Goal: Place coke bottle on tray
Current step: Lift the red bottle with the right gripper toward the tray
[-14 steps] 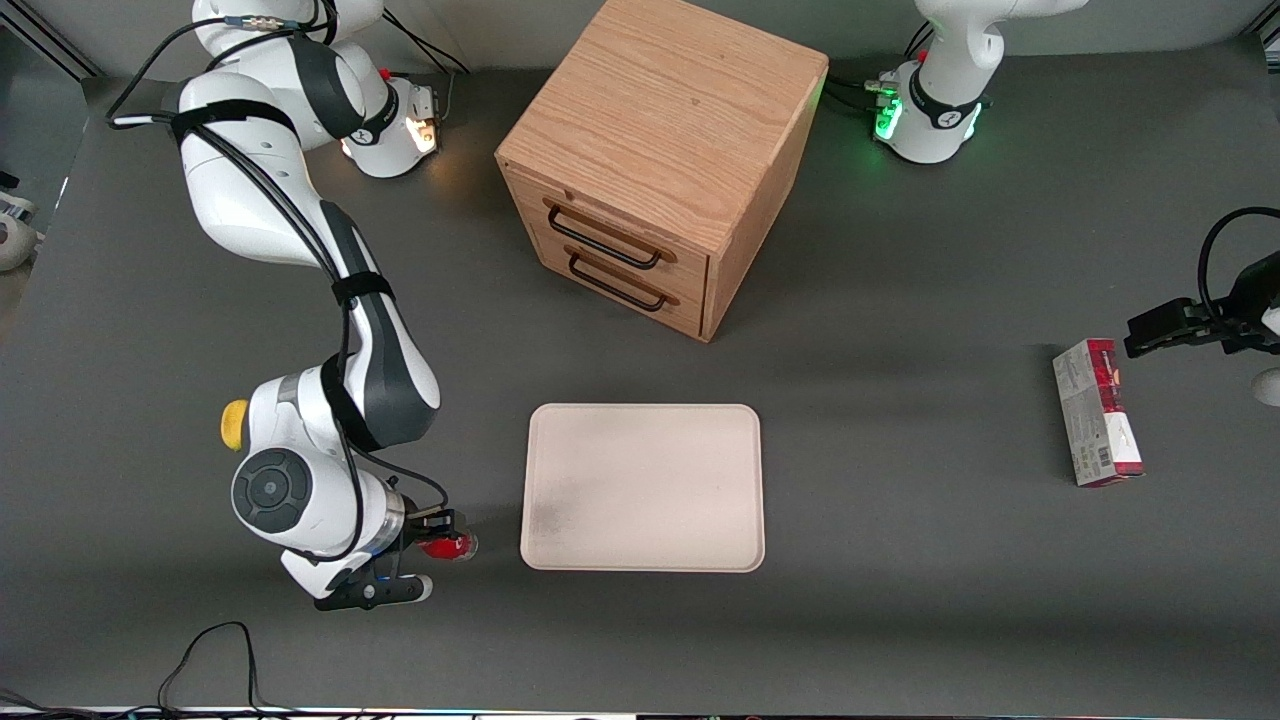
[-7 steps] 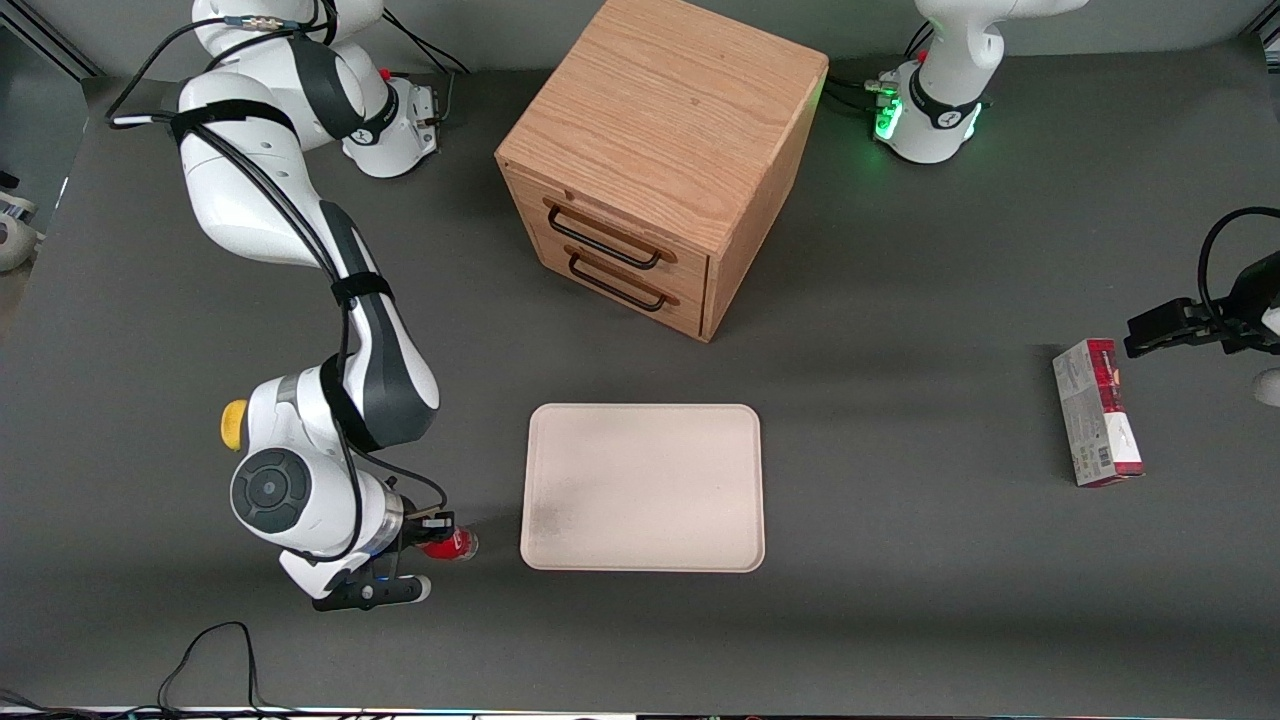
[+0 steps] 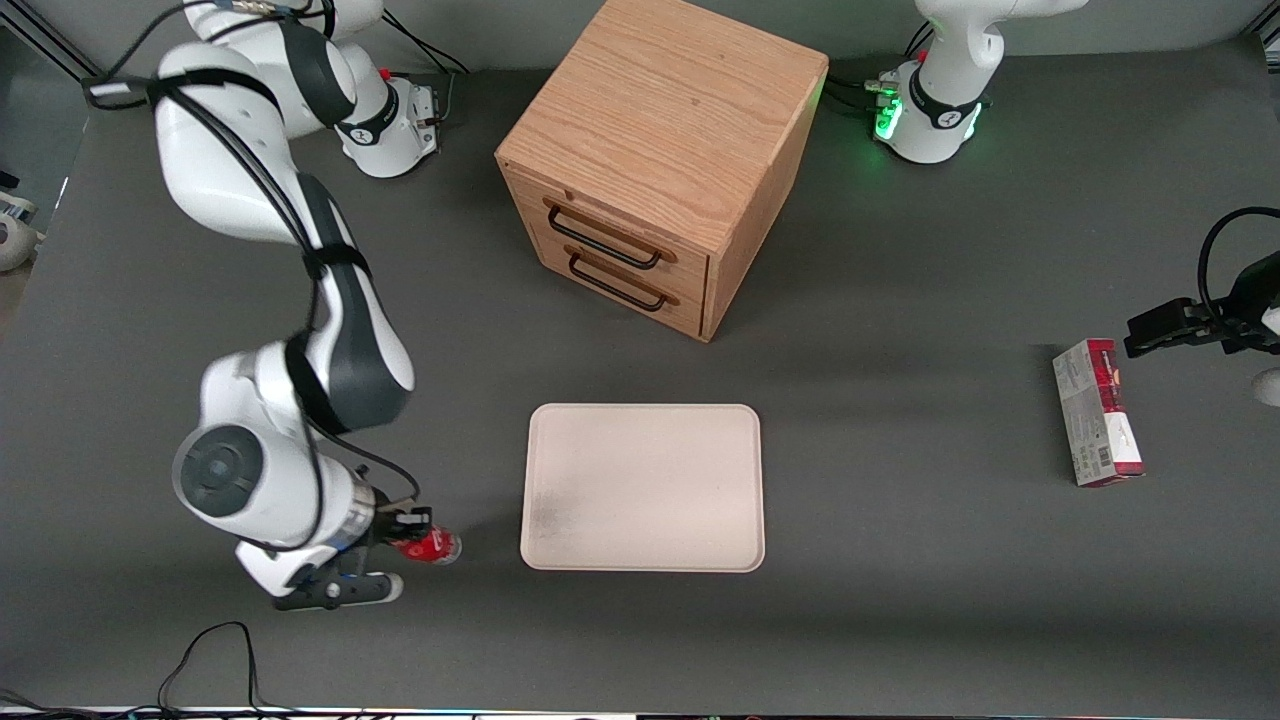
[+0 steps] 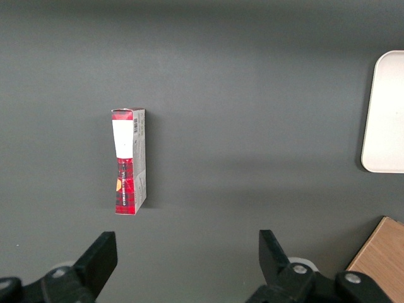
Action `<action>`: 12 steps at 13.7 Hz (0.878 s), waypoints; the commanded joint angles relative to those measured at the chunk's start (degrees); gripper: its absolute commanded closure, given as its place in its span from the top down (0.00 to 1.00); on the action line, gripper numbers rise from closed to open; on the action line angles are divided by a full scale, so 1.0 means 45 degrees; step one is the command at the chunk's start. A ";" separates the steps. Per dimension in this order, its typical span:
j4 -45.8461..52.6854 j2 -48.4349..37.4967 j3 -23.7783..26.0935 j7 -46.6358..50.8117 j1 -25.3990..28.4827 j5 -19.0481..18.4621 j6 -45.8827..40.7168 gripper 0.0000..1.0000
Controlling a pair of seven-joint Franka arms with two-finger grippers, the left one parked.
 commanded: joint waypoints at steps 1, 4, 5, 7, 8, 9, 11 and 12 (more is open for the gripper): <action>-0.0267 -0.1879 -0.0009 0.0048 0.0019 -0.0093 -0.1616 0.14; -0.0267 -0.3462 -0.0009 -0.0089 0.0019 -0.0093 -0.3355 0.14; -0.0267 -0.3640 0.0010 -0.0089 0.0019 -0.0093 -0.3554 0.14; -0.0228 -0.3642 0.0088 0.0008 0.0116 -0.0073 -0.3556 0.14; -0.0208 -0.3642 0.0108 0.0086 0.0368 -0.0073 -0.3478 0.14; -0.0131 -0.3642 0.0089 0.0203 0.0854 -0.0093 -0.3400 0.14; -0.0071 -0.3564 0.0088 0.0768 0.1617 -0.0151 -0.3089 0.14; -0.0071 -0.3506 0.0088 0.0944 0.2124 -0.0480 -0.2836 0.14</action>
